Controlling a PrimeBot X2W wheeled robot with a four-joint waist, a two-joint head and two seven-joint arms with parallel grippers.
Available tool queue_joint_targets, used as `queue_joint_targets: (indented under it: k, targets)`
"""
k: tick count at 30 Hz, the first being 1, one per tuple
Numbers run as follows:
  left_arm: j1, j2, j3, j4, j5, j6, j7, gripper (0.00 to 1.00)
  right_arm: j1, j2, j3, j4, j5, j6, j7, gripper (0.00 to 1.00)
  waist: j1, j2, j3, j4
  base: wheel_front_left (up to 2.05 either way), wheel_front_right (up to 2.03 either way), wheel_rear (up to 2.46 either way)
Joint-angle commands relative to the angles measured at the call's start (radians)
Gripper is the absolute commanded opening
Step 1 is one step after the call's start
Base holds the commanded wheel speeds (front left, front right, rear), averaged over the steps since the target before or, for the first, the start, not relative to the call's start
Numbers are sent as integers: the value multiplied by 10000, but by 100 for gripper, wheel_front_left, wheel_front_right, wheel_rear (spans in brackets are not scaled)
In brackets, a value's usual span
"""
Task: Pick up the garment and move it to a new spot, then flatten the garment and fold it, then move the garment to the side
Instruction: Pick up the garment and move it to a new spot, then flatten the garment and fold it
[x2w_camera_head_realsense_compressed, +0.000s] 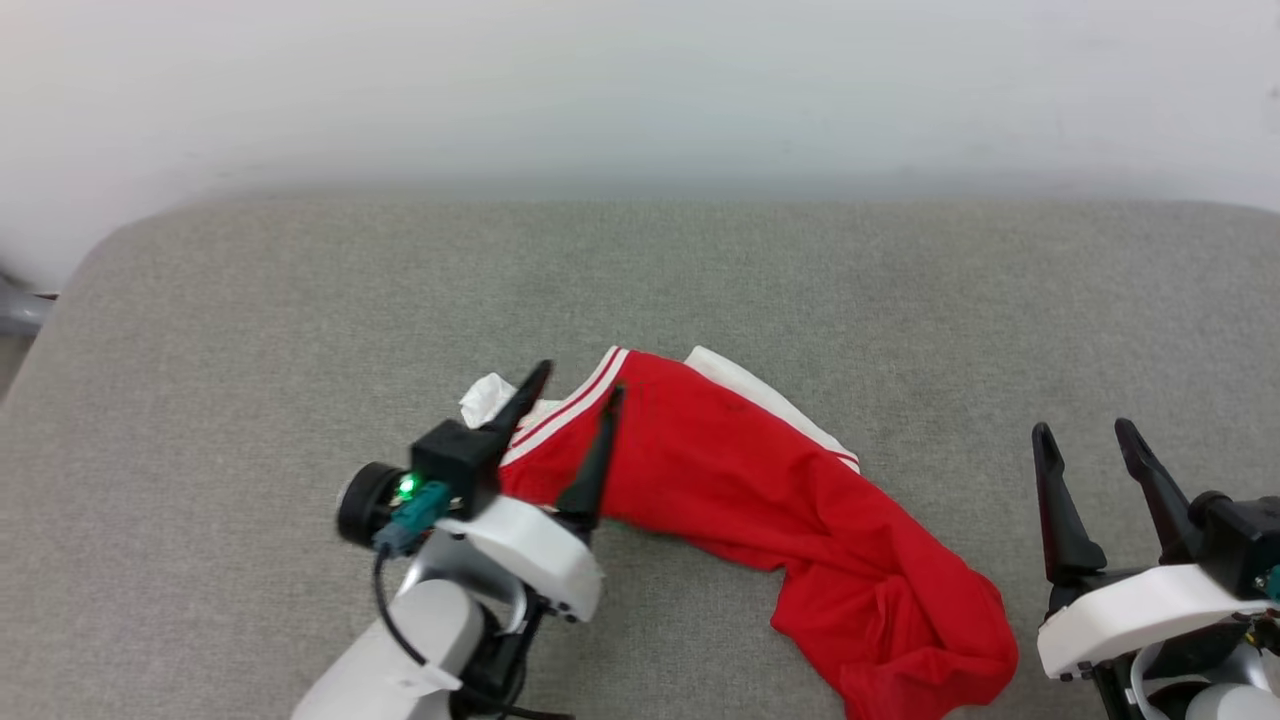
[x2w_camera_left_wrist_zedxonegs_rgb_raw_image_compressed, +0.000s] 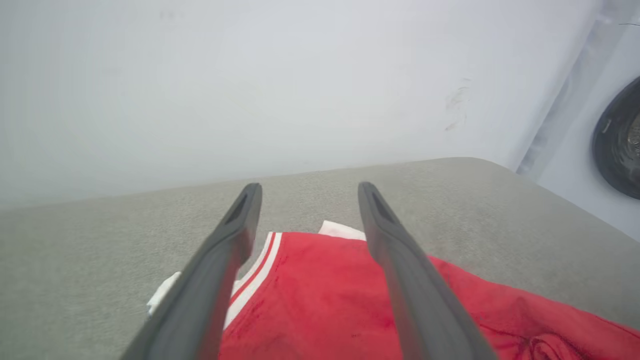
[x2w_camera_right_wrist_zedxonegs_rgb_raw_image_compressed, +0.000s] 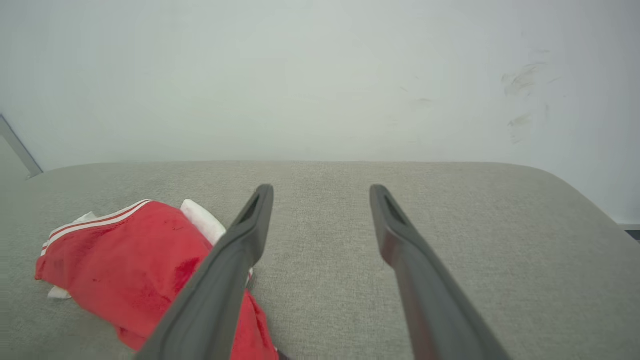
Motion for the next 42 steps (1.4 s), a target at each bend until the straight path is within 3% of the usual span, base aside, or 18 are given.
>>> queue_joint_targets:
  k: [1,7,14,25,33,38,42]
  targets:
    - [180,60,78,-4,-32,66,-79,100,130,12,-6,-2,-35,-7,24,100,1,-1,-144,99,0,0,0]
    - [1051,703,1101,-180,-143,653,-132,100,428,10,-8,-53,-15,-7,189,100,1,-1,-551,226,0,0,0]
    - [1943,1229,1620,-533,-96,957,-149,100,764,10,-9,-135,100,-7,290,100,1,-1,-799,229,0,0,0]
    - [2233,1424,1541,-880,-124,1022,5,100,946,10,-124,-46,344,-7,320,100,1,-1,-806,170,0,0,0]
    - [1969,1290,1468,-990,-130,1009,16,100,335,13,-893,1043,700,-7,515,100,1,-1,-480,201,0,0,0]
    - [1689,1184,1506,-1073,-78,923,-45,100,-587,13,-1184,2187,805,-7,1377,100,1,-1,32,377,0,0,0]
    - [1478,1074,1567,-1038,-39,829,-72,100,-1622,13,-1004,2918,905,-7,2768,100,1,-1,441,557,0,0,0]
